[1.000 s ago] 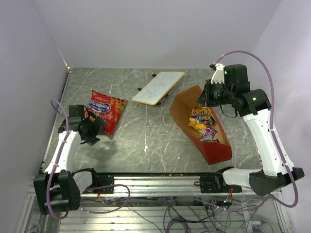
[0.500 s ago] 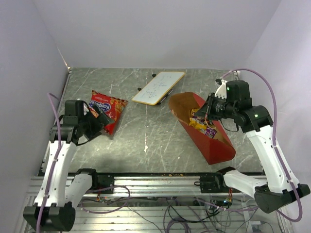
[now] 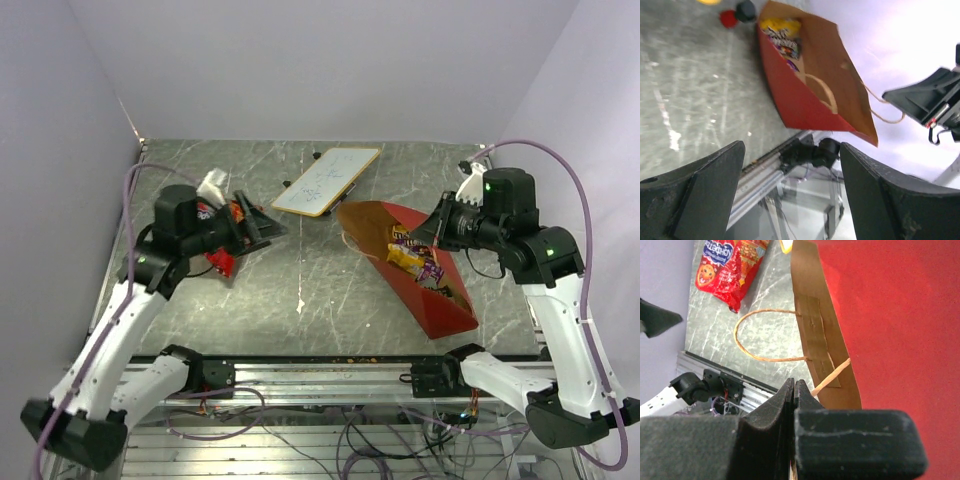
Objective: Take the snacks out of the paper bag
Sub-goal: Adjust the paper bag at the center of the board.
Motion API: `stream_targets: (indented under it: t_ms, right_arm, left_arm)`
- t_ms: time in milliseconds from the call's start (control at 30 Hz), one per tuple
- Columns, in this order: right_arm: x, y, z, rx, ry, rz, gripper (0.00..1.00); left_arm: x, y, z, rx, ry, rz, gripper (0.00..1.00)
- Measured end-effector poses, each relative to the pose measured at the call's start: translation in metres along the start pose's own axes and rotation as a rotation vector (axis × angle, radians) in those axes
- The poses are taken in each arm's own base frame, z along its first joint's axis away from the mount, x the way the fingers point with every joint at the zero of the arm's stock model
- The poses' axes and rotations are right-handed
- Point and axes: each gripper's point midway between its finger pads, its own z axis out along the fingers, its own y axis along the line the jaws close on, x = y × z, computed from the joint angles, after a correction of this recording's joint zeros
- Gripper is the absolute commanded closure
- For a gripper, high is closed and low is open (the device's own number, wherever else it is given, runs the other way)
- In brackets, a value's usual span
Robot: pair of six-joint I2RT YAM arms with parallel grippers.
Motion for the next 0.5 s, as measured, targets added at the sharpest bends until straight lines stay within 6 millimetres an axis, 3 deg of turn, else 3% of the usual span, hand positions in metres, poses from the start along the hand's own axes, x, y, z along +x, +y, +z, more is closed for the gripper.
stream_targets:
  t_ms: [67,167,333,433,500]
  right_arm:
    - [-0.006,0.002,-0.003,-0.003,-0.016,-0.011,1.0]
    - [-0.01,0.004,-0.005,-0.001,-0.031,-0.021,1.0]
    - [-0.011,0.005,-0.005,-0.005,-0.042,-0.006,1.0]
    - [-0.008,0.003,-0.005,-0.008,-0.051,0.01,1.0]
    - [-0.007,0.002,-0.006,-0.005,-0.06,0.018,1.0]
  left_arm:
    - [0.013,-0.015,0.017,0.032,0.067,0.005,0.13]
    - [0.051,-0.037,0.05,0.051,0.213,0.015,0.1]
    - [0.111,-0.049,0.087,0.003,0.366,0.015,0.05]
    - [0.121,-0.05,0.097,-0.051,0.375,0.017,0.07]
    - [0.119,-0.047,0.102,-0.101,0.359,0.017,0.18]
